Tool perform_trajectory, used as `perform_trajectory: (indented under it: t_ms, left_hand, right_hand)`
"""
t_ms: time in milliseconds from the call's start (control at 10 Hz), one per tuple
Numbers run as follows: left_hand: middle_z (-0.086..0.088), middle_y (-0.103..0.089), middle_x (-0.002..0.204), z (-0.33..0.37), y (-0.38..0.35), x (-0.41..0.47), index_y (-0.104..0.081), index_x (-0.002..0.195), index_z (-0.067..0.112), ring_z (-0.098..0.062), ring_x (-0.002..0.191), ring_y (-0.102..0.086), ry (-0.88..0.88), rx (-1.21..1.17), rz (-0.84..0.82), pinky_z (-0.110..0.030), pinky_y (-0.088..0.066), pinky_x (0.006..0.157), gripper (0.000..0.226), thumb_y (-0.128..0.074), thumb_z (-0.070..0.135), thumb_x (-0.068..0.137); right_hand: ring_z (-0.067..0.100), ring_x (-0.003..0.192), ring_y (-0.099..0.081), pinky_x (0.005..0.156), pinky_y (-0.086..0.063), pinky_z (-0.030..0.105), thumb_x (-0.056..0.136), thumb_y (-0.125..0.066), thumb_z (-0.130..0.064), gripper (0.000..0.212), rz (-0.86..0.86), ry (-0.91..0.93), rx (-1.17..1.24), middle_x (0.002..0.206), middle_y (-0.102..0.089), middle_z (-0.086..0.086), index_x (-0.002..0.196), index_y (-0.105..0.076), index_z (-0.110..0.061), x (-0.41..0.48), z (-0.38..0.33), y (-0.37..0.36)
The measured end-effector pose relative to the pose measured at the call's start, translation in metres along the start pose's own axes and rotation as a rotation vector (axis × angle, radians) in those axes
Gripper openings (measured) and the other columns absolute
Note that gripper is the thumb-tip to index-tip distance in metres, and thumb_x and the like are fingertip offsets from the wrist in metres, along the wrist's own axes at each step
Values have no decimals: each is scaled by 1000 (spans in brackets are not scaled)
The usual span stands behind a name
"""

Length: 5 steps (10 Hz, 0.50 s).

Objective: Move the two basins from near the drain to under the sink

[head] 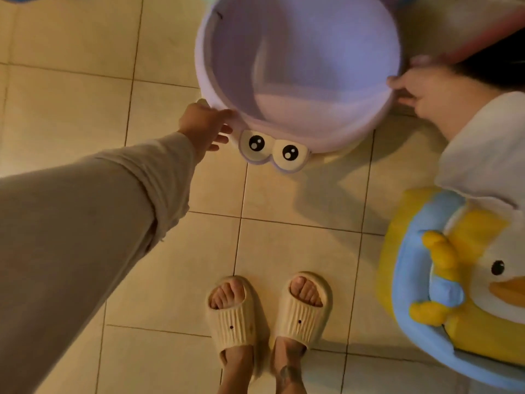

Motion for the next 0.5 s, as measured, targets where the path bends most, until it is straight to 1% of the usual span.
perform_trajectory:
  t_ms: [100, 200, 300, 400, 500]
  left_hand:
    - [-12, -67, 101, -5, -3, 23, -54, 119, 3, -25, 84, -62, -21, 60, 14, -41, -53, 87, 44, -58, 30, 84]
    - [-10, -63, 82, -6, -4, 37, -59, 100, 9, -22, 64, -58, -83, 163, 59, -34, -54, 66, 28, -57, 32, 84]
    - [-7, -60, 73, -2, -6, 38, -57, 91, 13, -18, 55, -53, -117, 285, 68, -27, -48, 53, 22, -54, 34, 85]
    - [-8, -62, 77, -2, -8, 41, -58, 99, 11, -18, 56, -55, -79, 283, 47, -26, -48, 51, 26, -53, 33, 86]
    - [-2, -60, 67, -10, -4, 28, -59, 98, 10, -14, 50, -55, -112, 351, 52, -23, -46, 46, 26, -51, 32, 89]
  right_hand:
    - [20, 127, -50, 98, -44, 27, 89, -55, -3, 58, 19, 21, -35, 144, -48, 4, 142, -37, -18, 20, 7, -13]
    - [18, 129, -48, 100, -40, 25, 90, -55, -5, 59, 48, 42, -23, 144, -47, 3, 144, -35, -17, 35, 19, -19]
    - [15, 117, -51, 88, -44, 23, 88, -57, -4, 58, 53, 94, -109, 129, -55, 0, 142, -41, -16, 32, 20, -20]
    - [14, 106, -48, 81, -45, 23, 85, -60, -5, 57, 74, 141, -121, 106, -54, -5, 139, -43, -12, 14, 15, -16]
    - [14, 107, -57, 90, -46, 23, 83, -65, -12, 60, 187, 180, -12, 125, -57, 5, 139, -43, -12, -29, 26, 0]
Point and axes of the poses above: each hand's wrist, its own x-axis towards the middle knuckle, its own y-axis out of the back of the hand, z = x × y, the point moved 6 cm from there along x, towards the middle knuckle
